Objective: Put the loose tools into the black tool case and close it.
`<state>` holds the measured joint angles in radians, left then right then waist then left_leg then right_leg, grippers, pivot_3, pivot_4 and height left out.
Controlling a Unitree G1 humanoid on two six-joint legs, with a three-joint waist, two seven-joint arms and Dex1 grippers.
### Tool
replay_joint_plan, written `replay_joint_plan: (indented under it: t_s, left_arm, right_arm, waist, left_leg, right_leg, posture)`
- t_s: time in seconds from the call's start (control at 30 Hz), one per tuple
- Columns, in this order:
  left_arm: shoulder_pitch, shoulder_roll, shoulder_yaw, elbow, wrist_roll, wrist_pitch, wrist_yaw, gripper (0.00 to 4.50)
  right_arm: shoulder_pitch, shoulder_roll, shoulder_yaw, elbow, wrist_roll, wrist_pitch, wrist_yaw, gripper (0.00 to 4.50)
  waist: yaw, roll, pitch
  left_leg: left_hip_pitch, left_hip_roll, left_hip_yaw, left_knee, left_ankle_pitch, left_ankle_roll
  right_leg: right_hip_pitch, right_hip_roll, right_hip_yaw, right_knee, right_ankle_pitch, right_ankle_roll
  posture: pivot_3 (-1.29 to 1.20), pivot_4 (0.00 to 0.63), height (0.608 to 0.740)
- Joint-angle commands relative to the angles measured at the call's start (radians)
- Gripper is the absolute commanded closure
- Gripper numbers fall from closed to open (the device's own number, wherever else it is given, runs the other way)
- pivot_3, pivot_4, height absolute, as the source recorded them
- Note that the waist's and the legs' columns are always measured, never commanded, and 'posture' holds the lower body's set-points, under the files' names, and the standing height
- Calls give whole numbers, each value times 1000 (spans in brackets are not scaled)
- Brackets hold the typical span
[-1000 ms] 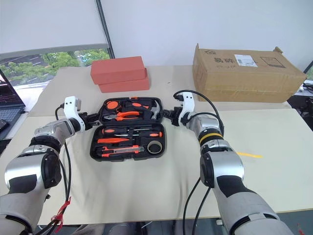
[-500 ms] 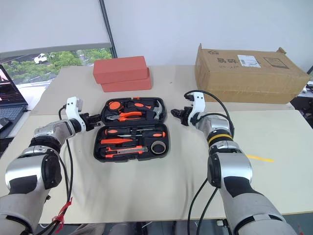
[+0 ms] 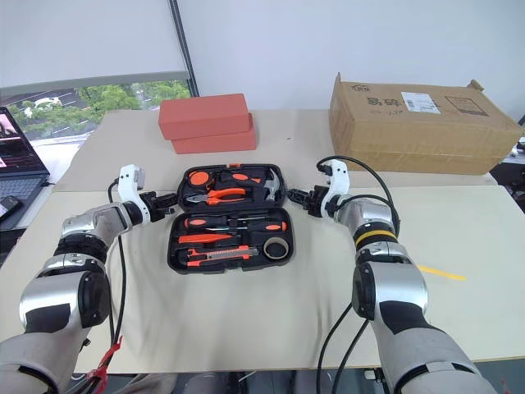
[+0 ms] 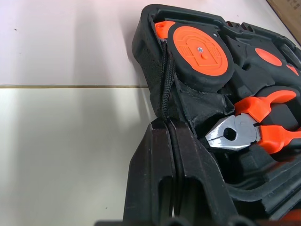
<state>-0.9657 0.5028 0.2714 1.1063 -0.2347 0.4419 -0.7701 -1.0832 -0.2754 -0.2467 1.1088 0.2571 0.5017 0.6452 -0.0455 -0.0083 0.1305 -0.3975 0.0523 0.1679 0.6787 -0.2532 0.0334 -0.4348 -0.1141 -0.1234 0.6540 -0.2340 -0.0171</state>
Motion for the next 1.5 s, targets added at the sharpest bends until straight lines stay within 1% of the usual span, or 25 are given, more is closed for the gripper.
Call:
replay_joint_plan:
  t_s: [0.03, 0.3, 0.37, 0.4, 0.43, 0.47, 0.5, 0.53, 0.63, 0.67, 0.77, 0.87, 0.97, 1.03, 1.13, 1.3, 1.4, 1.5]
  left_arm:
    - [-12, -10, -5, -43, -16, -2, -30, 4441]
    - [-22, -10, -10, -37, -14, -11, -31, 4441]
    - [-20, -9, -10, -40, -16, -11, -31, 4441]
    - [-19, -10, -10, -42, -17, -11, -31, 4441]
    - [-18, -10, -9, -43, -19, -11, -31, 4441]
    - [-16, -11, -9, -45, -20, -10, -31, 4441]
    - [-12, -11, -9, -51, -22, -7, -33, 4441]
    - [-9, -12, -9, -55, -23, -4, -34, 4441]
    - [12, -17, -8, -94, -34, 21, -44, 4441]
    - [29, -19, -10, -132, -44, 44, -54, 4441]
    - [81, -23, -8, -256, -77, 121, -64, 4441]
    - [152, -26, -3, -424, -130, 228, -62, 4441]
    - [238, -27, -5, -605, -182, 339, -48, 4441]
    - [284, -23, 2, -703, -210, 393, -33, 4441]
    - [312, -10, 29, -757, -233, 430, 2, 4441]
    - [332, 19, 46, -777, -271, 477, 6, 4441]
    - [341, 36, 37, -780, -291, 503, -11, 4441]
    - [337, 46, 23, -753, -286, 481, -17, 4441]
  right_arm:
    - [-33, 6, -33, -23, 40, 16, -2, 1101]
    - [-62, 25, -30, 23, 21, -34, -35, 1101]
    - [-65, 24, -32, 30, 20, -41, -37, 1616]
    - [-65, 22, -31, 31, 19, -42, -36, 1802]
    - [-65, 22, -31, 32, 18, -43, -35, 2162]
    - [-64, 21, -30, 33, 18, -44, -34, 2414]
    - [-62, 18, -29, 33, 17, -44, -33, 2832]
    - [-60, 17, -29, 32, 17, -44, -33, 3091]
    - [-50, 10, -24, 19, 15, -34, -26, 4265]
    - [-42, 5, -18, 5, 12, -24, -20, 4428]
    - [-21, -10, -4, -33, 8, 1, -3, 4428]
    - [14, -29, 5, -107, 16, 51, 11, 4428]
    - [83, -47, 21, -255, 32, 147, 32, 4428]
    - [145, -57, 29, -389, 51, 230, 32, 4428]
    - [235, -63, 33, -585, 87, 354, 8, 4428]
    - [316, -61, 17, -776, 129, 471, -51, 4428]
    - [338, -60, 7, -824, 147, 498, -75, 4428]
    - [343, -59, 7, -822, 150, 484, -95, 4428]
  waist:
    - [2, 0, 0]
    - [1, 0, 0]
    - [1, 0, 0]
    - [1, 0, 0]
    - [2, 0, 0]
    - [1, 0, 0]
    - [1, 0, 0]
    - [1, 0, 0]
    - [1, 0, 0]
    - [0, 0, 0]
    - [1, 0, 0]
    - [2, 0, 0]
    - [4, 0, 0]
    - [5, 0, 0]
    - [6, 0, 0]
    - [0, 0, 0]
    - [-1, 0, 0]
    - [1, 0, 0]
  left_leg:
    - [0, 0, 0, 0, 0, 0]
    - [0, 0, 0, 0, 0, 0]
    - [0, 0, 0, 0, 0, 0]
    - [0, 0, 0, 0, 0, 0]
    - [0, 0, 0, 0, 0, 0]
    - [0, 0, 0, 0, 0, 0]
    - [0, -1, 0, 0, 0, 0]
    - [0, -1, 0, 0, 0, 0]
    - [0, 0, 0, 0, 0, 0]
    - [0, 0, 0, 0, 0, 0]
    - [0, 0, 0, 0, 0, 0]
    - [0, 0, -1, 0, 0, 0]
    - [-1, -1, -1, 0, 0, 0]
    - [-1, -1, -2, 0, 0, 0]
    - [-1, 0, -3, 0, 0, 0]
    - [1, 0, -3, 0, 1, -1]
    - [2, 0, -3, 0, 1, -1]
    - [2, 0, -3, 0, 1, -1]
  right_leg:
    - [0, 0, 0, 0, 0, 0]
    - [0, -1, 0, 1, 0, 0]
    - [0, -1, 0, 1, 0, 0]
    - [0, -1, 0, 1, 0, 0]
    - [0, -1, 0, 1, 0, 0]
    - [0, -1, 0, 1, 0, 0]
    - [0, -1, 0, 1, 0, 0]
    - [0, -1, 0, 1, 0, 0]
    - [0, -1, 0, 1, 0, 0]
    - [0, -1, 0, 1, 0, 0]
    - [0, -1, 0, 1, 0, 0]
    - [0, -1, 0, 1, 0, 0]
    - [0, -1, 0, 1, 0, 0]
    - [0, -1, 1, 1, 0, 0]
    - [0, -1, 1, 1, 0, 0]
    - [1, 0, 2, 2, 0, 0]
    - [1, 0, 3, 2, 0, 0]
    - [1, 0, 3, 2, 0, 0]
  posture:
    - [0, 150, 711]
    - [0, 150, 711]
    - [0, 150, 711]
    - [0, 150, 711]
    - [0, 150, 711]
    - [0, 150, 711]
    - [0, 150, 711]
    - [0, 150, 711]
    - [0, 150, 711]
    - [0, 150, 711]
    - [0, 150, 711]
    - [0, 150, 711]
    - [0, 150, 711]
    - [0, 150, 711]
    - [0, 150, 711]
    - [0, 150, 711]
    - [0, 150, 711]
    - [0, 150, 711]
